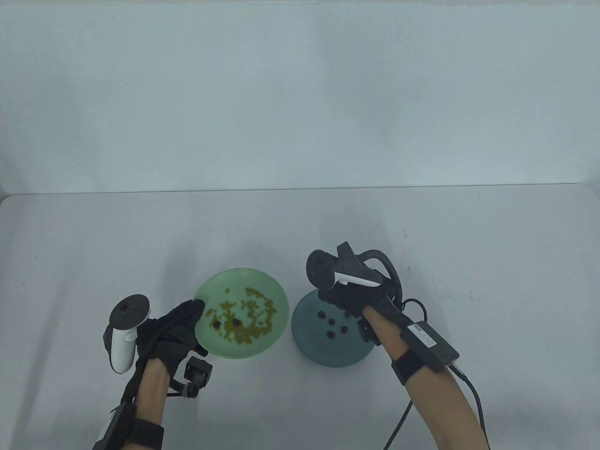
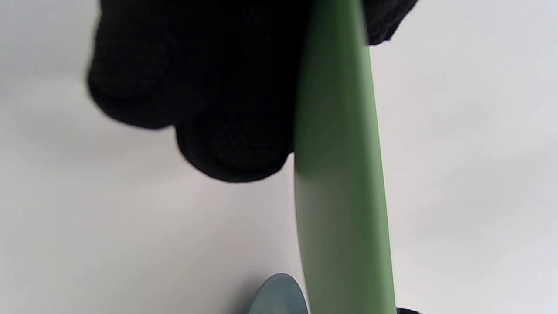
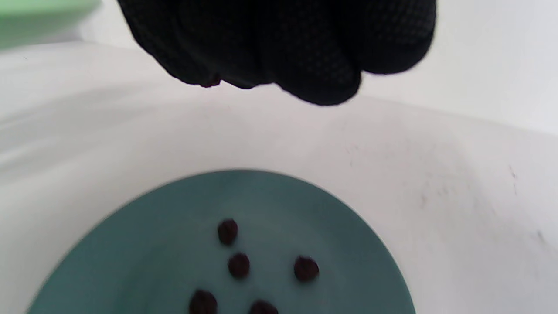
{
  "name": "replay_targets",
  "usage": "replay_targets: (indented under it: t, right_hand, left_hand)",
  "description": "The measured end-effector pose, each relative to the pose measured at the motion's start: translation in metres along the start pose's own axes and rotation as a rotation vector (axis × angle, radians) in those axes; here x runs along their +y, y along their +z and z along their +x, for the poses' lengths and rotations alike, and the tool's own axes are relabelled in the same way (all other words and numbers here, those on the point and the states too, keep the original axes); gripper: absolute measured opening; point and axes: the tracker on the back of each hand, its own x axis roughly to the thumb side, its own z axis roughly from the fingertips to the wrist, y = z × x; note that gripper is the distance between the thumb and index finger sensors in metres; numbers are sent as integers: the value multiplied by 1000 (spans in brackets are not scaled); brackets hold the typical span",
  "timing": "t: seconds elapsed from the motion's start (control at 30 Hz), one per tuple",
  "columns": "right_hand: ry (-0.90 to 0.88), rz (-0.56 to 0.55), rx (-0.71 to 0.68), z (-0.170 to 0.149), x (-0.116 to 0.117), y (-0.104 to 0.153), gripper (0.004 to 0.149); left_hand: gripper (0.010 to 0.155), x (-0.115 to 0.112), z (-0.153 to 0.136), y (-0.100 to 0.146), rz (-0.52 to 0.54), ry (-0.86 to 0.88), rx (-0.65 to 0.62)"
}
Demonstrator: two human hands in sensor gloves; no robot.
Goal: Pick cranberries with hand pinch into plate
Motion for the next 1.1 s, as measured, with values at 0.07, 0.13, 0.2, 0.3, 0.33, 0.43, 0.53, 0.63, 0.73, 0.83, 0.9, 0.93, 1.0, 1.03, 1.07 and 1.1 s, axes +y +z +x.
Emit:
replay_targets:
  t: [0.07, 0.13, 0.2, 0.3, 0.33, 0.43, 0.53, 0.63, 0.73, 0.83, 0.9, 0.93, 1.0, 1.03, 1.07, 1.1]
  right_hand:
    - [-2, 23, 19, -4, 10, -5, 49]
    - [-9, 48, 38, -7, 21, -10, 49]
    - [-11, 64, 50, -9, 28, -14, 49]
    - [-12, 96, 70, -12, 40, -20, 49]
    - [-8, 104, 76, -12, 44, -22, 49]
    - [0, 123, 93, -14, 51, -27, 48]
    - [7, 146, 110, -15, 59, -31, 48]
    - [5, 162, 120, -17, 65, -33, 48]
    - [-4, 167, 126, -18, 69, -34, 48]
    - [0, 169, 134, -19, 69, -35, 48]
    - [0, 167, 142, -20, 67, -34, 48]
    - [-4, 158, 144, -21, 66, -33, 48]
    - [-14, 154, 145, -22, 62, -32, 49]
    - [-13, 143, 146, -22, 58, -31, 49]
    - [-13, 139, 146, -22, 55, -30, 49]
    - [-13, 131, 144, -22, 51, -29, 49]
  left_hand:
    - [47, 0, 0, 0, 0, 2, 0]
    - [47, 0, 0, 0, 0, 1, 0]
    - [47, 0, 0, 0, 0, 1, 0]
    - [47, 0, 0, 0, 0, 1, 1]
    - [47, 0, 0, 0, 1, 2, 1]
    - [47, 0, 0, 0, 1, 2, 2]
    - [47, 0, 0, 0, 1, 1, 3]
    - [47, 0, 0, 0, 0, 1, 3]
    - [47, 1, 0, 0, 0, 0, 2]
    - [47, 1, 0, 0, 0, 1, 2]
    - [47, 1, 0, 0, 0, 0, 2]
    - [47, 1, 0, 0, 0, 0, 2]
    - [47, 1, 0, 0, 0, 1, 1]
    - [47, 1, 0, 0, 0, 1, 0]
    - [47, 1, 0, 0, 0, 2, 0]
    - [47, 1, 0, 0, 0, 2, 0]
